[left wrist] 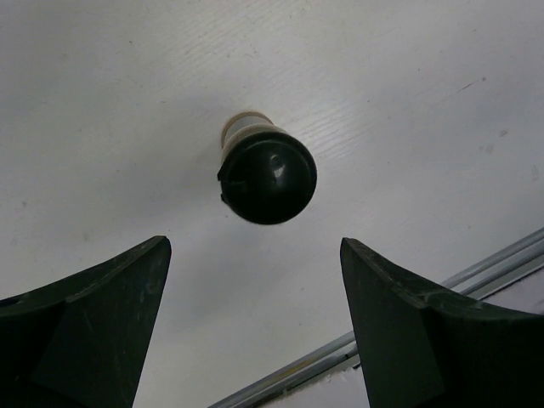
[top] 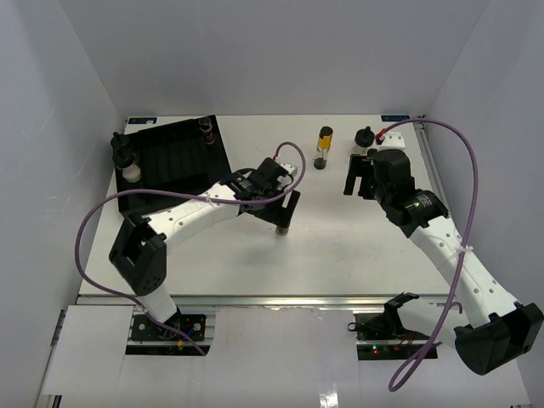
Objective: Organize the condiment bottles
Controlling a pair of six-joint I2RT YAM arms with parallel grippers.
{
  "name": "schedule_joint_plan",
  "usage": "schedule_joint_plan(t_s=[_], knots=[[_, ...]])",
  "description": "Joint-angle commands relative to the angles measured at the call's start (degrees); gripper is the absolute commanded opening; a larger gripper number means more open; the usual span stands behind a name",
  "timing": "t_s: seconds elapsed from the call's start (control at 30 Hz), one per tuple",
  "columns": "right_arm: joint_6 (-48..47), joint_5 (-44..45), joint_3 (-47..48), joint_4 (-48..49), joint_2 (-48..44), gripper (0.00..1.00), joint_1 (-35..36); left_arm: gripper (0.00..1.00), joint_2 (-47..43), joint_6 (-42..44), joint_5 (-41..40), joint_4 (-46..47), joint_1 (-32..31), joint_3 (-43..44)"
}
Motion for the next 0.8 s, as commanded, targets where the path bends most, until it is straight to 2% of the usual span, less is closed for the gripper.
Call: schedule_joint_plan(t_s=[0.0, 0.2, 0.4, 0.6, 0.63, 0.77], knots=[[-2.7, -0.7, -1.4, 2.0, -2.1, 0.90, -0.5, 0.91, 2.3, -2.0, -4.2, 0.7, -1.8, 4.1], [-4.1, -0.8, -2.3, 2.7, -2.8, 0.90, -0.9, 0.90, 5.9, -2.7, -8.4, 0.6, -2.1, 4.5], [-4.8, -1.6, -2.8, 4.1, -2.7, 0.90, -1.1, 0.87, 8.1, -2.2, -8.2, 2.8, -2.3, 5.1], [-5.7, -1.3, -3.0, 4.3, -2.4, 0.90, -1.1, 0.77, 10.9, -2.1, -8.6, 2.3, -2.3, 7.3], [-5.7, -1.2, -3.2, 4.5, -2.5, 0.90, -1.1, 0.73, 11.1, -2.2, -8.6, 2.4, -2.3, 7.3], [-5.9, -1.4, -3.4, 5.0, -2.5, 0.90, -1.1, 0.39, 11.0, -2.8, -8.9, 2.1, -2.3, 8.2]])
